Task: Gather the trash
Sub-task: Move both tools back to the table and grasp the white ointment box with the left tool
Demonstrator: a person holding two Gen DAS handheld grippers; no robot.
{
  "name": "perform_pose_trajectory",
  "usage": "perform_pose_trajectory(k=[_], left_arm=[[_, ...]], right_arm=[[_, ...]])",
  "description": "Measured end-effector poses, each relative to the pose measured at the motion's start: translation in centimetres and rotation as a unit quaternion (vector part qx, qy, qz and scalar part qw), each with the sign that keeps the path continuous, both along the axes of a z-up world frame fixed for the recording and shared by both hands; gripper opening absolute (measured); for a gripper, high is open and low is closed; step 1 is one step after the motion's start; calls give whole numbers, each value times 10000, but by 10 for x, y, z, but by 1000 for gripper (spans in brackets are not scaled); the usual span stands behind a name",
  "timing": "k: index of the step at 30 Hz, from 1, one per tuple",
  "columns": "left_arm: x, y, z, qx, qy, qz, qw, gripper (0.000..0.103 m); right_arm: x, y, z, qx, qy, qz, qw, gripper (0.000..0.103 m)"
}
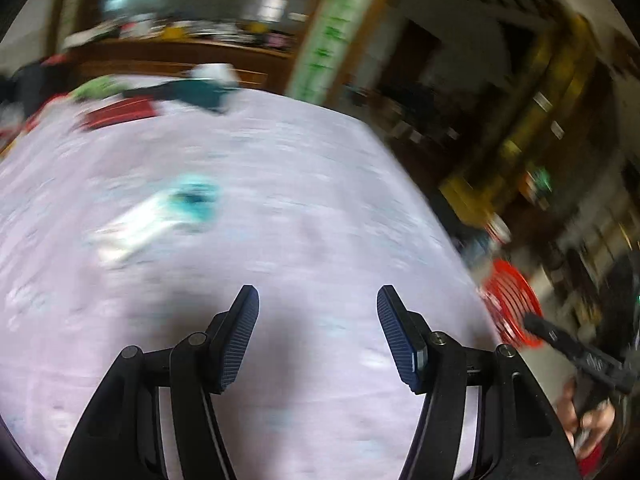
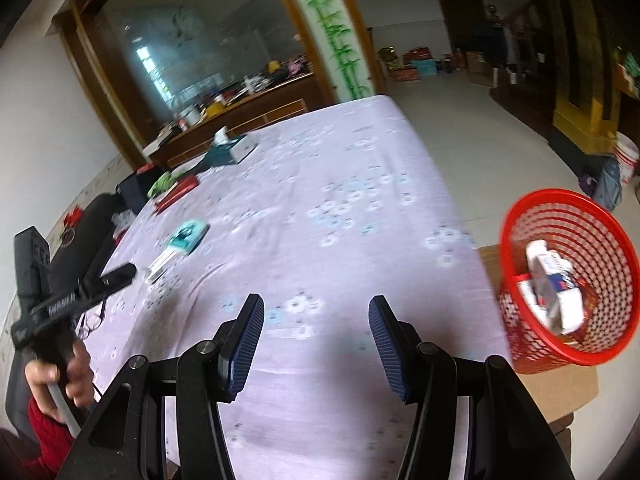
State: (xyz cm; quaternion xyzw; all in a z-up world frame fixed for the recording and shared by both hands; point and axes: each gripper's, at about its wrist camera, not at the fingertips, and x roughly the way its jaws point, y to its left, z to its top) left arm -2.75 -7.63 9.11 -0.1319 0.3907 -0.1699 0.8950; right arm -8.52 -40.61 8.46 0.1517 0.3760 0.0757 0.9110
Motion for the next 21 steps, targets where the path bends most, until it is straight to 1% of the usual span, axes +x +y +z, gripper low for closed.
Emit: perform_pose_trajectory(k=[1,2,4,5,7,9,10,11,13,14,16,17,21], left_arm=[[3,22,-3,-52,62,271,9996,60],[5,35,-6,-120,107,425,9990,60],[15,72,-13,-424,240,855,9951,58],[21,88,-17,-554,300,1055,9924,54],[32,113,-26,-734,415,1345,9873,50],[46,127,-35,-805,548,1461,9845,44],[54,132,-41,-840,650,1518,9827,38],[61,136,-46,-898,705,1503,9820,37],[71,139,-56,-1054,818,1516,9794,32],[76,139,-60,-1091,860,1507,9788,32],[85,135,-69,-916,960,1576,9785,32],[87,135,-73,-901,999,1629,9774,32],[95,134,-85,-992,1050,1632,9760,31]], right_arm=[[1,6,-1,-23,10,52,10000,59],[4,15,-1,-51,30,126,9999,59],[6,26,-1,-90,38,229,9997,59],[9,34,-1,-127,36,296,9995,59],[11,43,-1,-158,38,376,9992,59],[13,53,-2,-193,54,469,9987,59],[13,58,-2,-206,64,495,9985,59],[14,61,-3,-216,72,514,9984,59],[15,67,-4,-256,104,552,9981,59],[16,68,-5,-270,120,553,9980,59],[16,70,-5,-289,147,558,9979,59],[16,71,-6,-298,167,556,9979,59],[20,78,-5,-354,220,603,9973,59]])
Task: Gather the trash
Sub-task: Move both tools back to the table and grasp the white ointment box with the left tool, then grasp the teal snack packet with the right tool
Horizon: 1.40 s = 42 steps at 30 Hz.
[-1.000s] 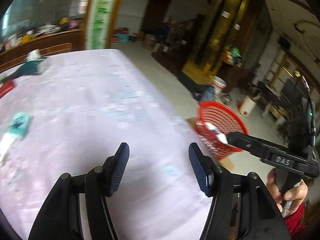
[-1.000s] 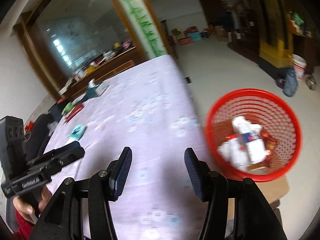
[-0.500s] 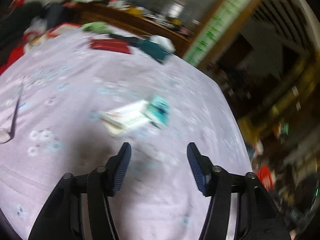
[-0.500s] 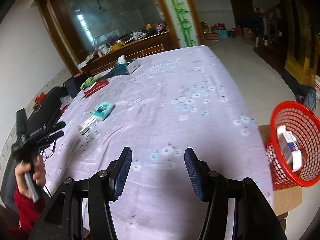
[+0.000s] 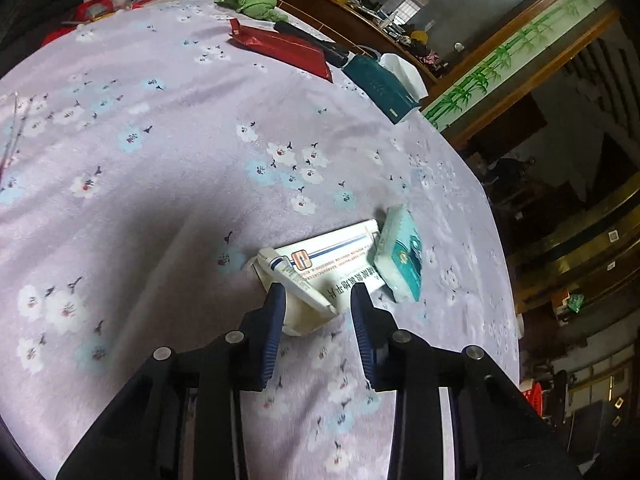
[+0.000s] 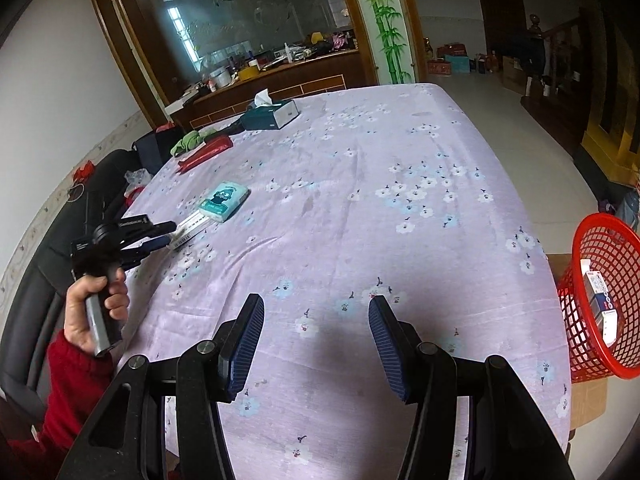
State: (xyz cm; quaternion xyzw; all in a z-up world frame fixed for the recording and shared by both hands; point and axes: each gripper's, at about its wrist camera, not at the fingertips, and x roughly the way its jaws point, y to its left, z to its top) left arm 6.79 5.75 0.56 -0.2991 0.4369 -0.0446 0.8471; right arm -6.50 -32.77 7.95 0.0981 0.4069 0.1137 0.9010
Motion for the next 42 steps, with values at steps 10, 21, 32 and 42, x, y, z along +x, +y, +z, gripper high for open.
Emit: perform_pose_trajectory(k=[10,21,32,42], left_arm=[[-11,6,-3,342,-515,172,9979,8],[-34,19,29,968,-1320,967,9818,8],[-41,34,35,1107,-1431,1512,9718,8],[-38,28,32,1135,-1370,1367,9745,8]], right_arm=[[46,47,4,335,275,241,9988,61],[160,151,-21,588,740,298,9951,68],[237,210,-62,114,1382,-46,9903,69],[252,224,-81,-471,1405,-22,9890,43]])
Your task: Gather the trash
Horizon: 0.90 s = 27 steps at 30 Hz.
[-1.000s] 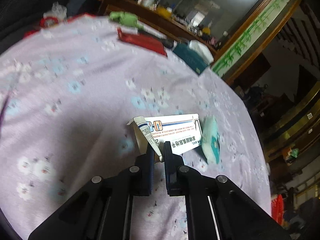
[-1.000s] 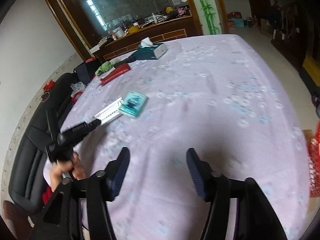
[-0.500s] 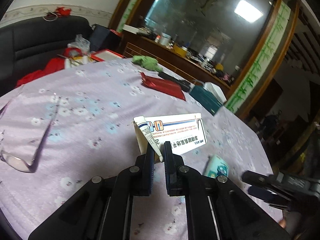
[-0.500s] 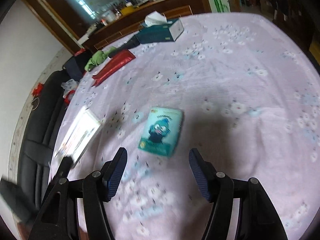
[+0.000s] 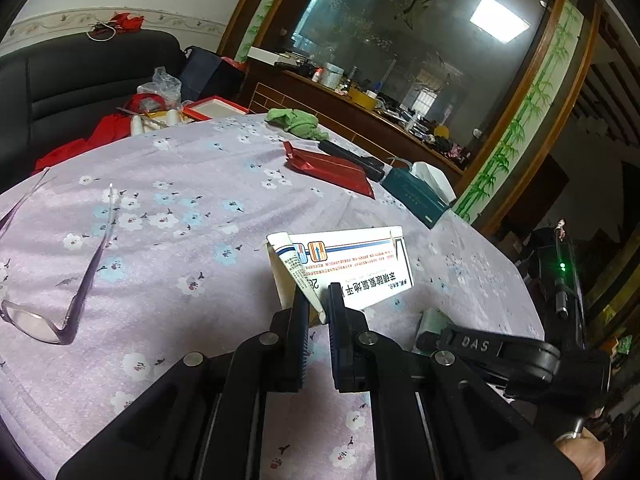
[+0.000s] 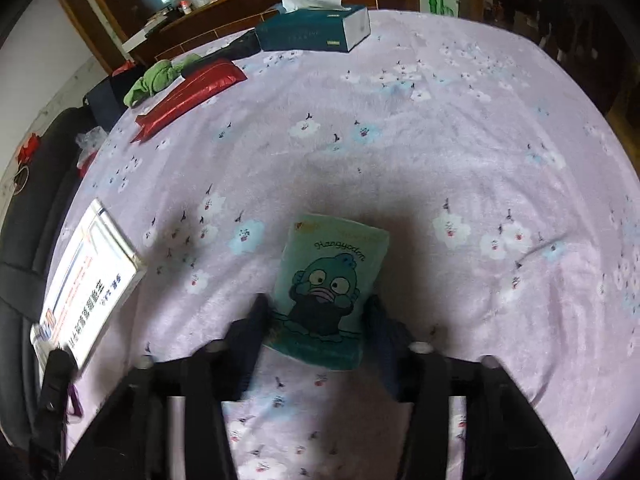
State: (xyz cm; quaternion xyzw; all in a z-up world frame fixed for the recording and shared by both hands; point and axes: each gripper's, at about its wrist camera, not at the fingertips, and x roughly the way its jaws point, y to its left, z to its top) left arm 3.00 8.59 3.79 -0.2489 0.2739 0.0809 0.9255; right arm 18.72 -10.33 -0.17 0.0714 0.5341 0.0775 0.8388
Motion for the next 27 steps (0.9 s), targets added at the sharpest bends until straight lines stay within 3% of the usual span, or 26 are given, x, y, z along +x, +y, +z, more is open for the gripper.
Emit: perform_pose_trajectory(k=[3,17,27], left_arm=[[1,-2,0,13,12,-64,10000,8],[5,-25,2,254,5,-516,9983,8],[-31,-63,38,777,-267,-1037,9912,8]], right_arm=[[-10,-19,3,228,-84,-76,9997,35],[-128,-87,40,246,-908,-41,9956,35],[-197,-141,58,310,-1275,-186,9912,35]])
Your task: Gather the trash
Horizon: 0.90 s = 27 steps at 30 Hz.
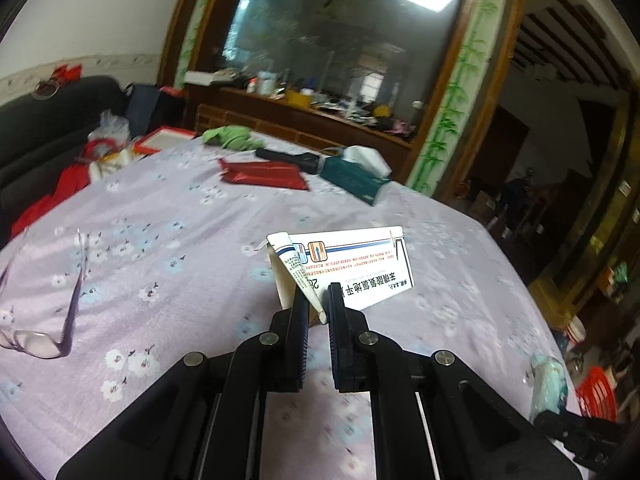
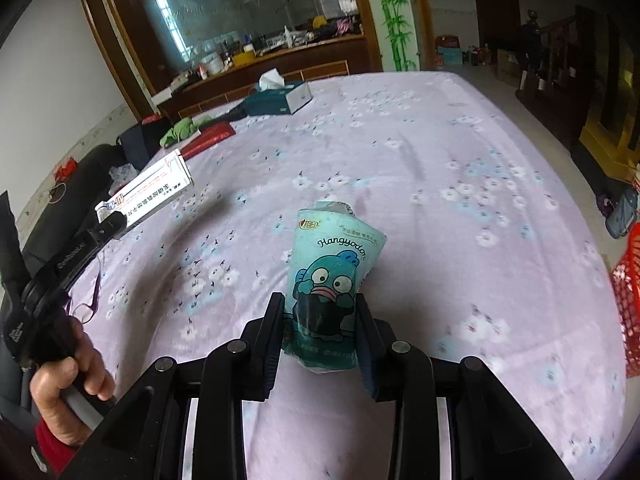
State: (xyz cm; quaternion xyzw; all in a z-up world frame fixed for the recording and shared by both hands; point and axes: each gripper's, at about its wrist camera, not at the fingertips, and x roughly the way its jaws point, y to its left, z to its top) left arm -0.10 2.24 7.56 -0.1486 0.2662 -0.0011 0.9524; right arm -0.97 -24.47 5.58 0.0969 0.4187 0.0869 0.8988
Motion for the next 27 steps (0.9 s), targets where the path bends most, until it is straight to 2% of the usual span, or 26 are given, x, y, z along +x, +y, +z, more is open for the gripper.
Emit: perform_pose_trajectory(k=[7,15,27], left_arm=[[-55,-42,18,386,-178,-591,9973,8],[-96,-91,11,651,-165,-1054,9922,8],[-127,-120,10,1152,-324,-1037,9874,8]], right_arm=[[-37,-11,11,-42,-388,-2,9992,35],[-74,-24,13,-138,-691,-73,9975,36],[-109,-50,10,-117,-802,-397,9959,36]])
